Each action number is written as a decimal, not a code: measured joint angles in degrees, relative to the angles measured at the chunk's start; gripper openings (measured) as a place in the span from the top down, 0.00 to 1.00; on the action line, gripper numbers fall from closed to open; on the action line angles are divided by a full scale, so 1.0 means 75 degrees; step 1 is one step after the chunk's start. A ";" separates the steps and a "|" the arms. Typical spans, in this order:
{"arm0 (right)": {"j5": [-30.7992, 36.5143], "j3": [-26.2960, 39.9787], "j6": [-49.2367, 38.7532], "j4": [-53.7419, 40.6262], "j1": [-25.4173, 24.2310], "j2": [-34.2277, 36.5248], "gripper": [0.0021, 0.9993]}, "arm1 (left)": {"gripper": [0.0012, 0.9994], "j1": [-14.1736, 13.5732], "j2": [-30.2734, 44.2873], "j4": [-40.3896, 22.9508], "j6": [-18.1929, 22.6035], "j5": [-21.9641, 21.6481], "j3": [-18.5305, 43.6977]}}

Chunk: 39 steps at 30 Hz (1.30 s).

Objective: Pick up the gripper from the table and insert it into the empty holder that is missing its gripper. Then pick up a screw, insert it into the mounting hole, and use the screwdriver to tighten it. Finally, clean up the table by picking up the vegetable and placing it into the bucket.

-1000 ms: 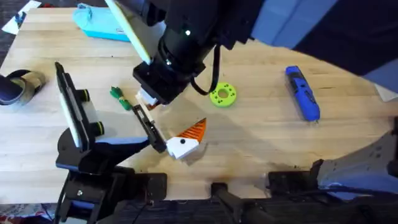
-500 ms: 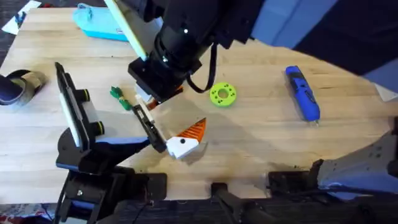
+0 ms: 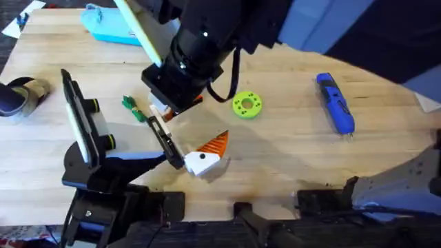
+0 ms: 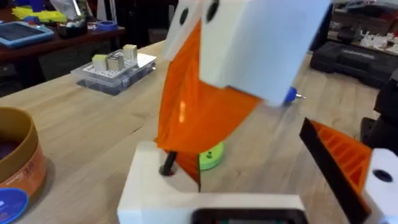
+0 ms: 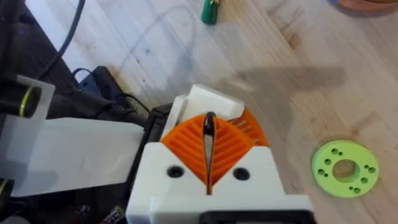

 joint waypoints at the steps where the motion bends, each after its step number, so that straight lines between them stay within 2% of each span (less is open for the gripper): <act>1: 0.0000 0.0000 -0.0033 0.0000 0.0000 0.0000 1.00 | 0.01 0.0000 -0.0002 0.0000 0.0000 0.0000 0.0000; 39: 0.0532 0.0000 -0.0263 0.0025 0.0110 0.0080 1.00 | 0.01 0.0000 0.0000 -0.0028 -0.0023 0.0000 0.0000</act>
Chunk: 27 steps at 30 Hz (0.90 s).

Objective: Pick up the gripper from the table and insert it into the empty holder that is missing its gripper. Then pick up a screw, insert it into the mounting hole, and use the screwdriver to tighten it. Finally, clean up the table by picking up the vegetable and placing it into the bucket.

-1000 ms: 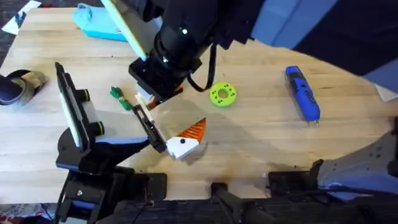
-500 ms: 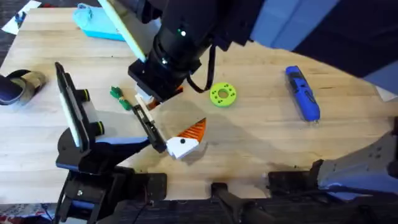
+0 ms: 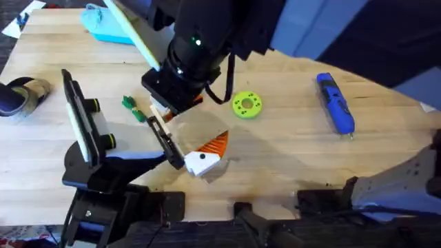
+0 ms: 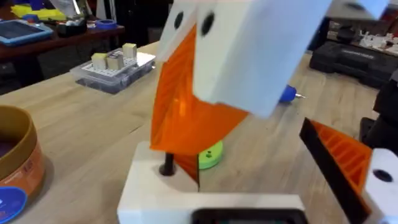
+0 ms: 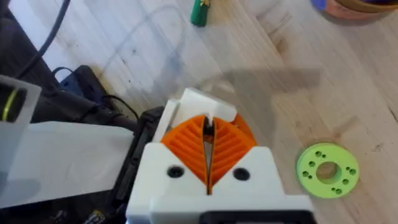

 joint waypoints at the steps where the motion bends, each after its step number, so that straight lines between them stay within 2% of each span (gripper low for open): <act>1: 0.0041 0.0000 -0.0001 0.0004 0.0005 0.0006 1.00 | 0.01 0.0000 0.0000 -0.0003 0.0000 0.0000 0.0000; 27: 0.0077 0.0002 -0.0002 0.0023 0.0036 0.0074 1.00 | 0.01 0.0000 0.0000 -0.0004 -0.0005 0.0000 0.0000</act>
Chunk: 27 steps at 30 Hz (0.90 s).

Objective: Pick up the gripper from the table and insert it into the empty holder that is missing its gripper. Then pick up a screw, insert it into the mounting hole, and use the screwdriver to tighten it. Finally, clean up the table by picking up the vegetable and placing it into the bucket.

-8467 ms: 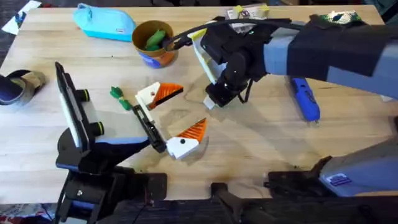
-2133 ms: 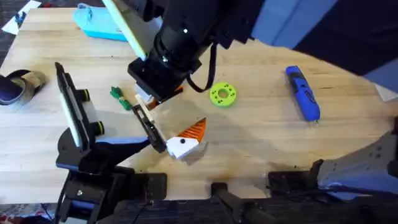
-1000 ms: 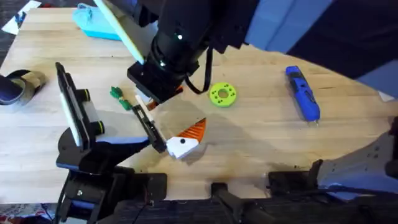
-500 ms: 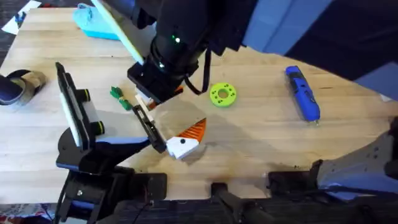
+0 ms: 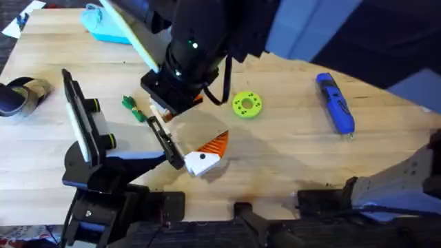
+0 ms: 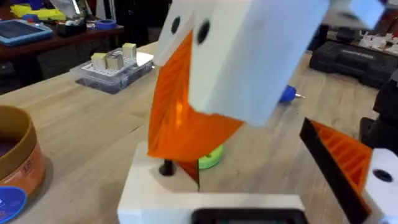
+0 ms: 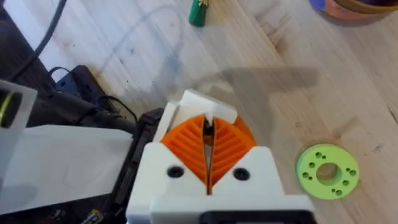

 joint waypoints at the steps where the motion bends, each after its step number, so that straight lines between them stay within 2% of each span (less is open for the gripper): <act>1: -0.0011 0.0001 0.0000 0.0006 0.0000 0.0041 1.00 | 0.01 0.0000 -0.0002 -0.0008 -0.0013 0.0000 0.0000; 9: -0.0037 0.0019 0.0000 0.0034 0.0000 0.0160 1.00 | 0.01 0.0006 0.0009 -0.0084 -0.0144 -0.0006 0.0000; 10: -0.0040 0.0019 0.0004 0.0032 0.0000 0.0160 0.97 | 0.01 0.0006 0.0009 -0.0082 -0.0144 -0.0008 0.0000; 13: -0.0040 0.0019 0.0000 0.0005 -0.0003 0.0160 0.80 | 0.01 0.0006 0.0009 -0.0079 -0.0141 -0.0006 0.0000; 14: -0.0037 0.0019 -0.0004 0.0003 -0.0007 0.0160 0.70 | 0.01 0.0006 0.0009 -0.0071 -0.0141 -0.0006 0.0000; 16: -0.0015 0.0023 -0.0026 -0.0010 -0.0021 0.0160 0.48 | 0.01 0.0006 0.0009 -0.0054 -0.0138 -0.0006 0.0000; 19: 0.0122 0.0027 -0.0070 -0.0054 -0.0185 0.0133 0.10 | 0.01 0.0006 0.0006 -0.0045 -0.0136 -0.0030 0.0000; 20: 0.0129 0.0027 -0.0082 -0.0054 -0.0269 0.0114 0.03 | 0.01 0.0006 0.0006 -0.0030 -0.0133 -0.0029 0.0000; 27: 0.0058 0.0050 -0.0086 -0.0046 -0.0571 -0.0106 0.00 | 0.01 0.0006 0.0006 0.0032 -0.0109 -0.0007 0.0000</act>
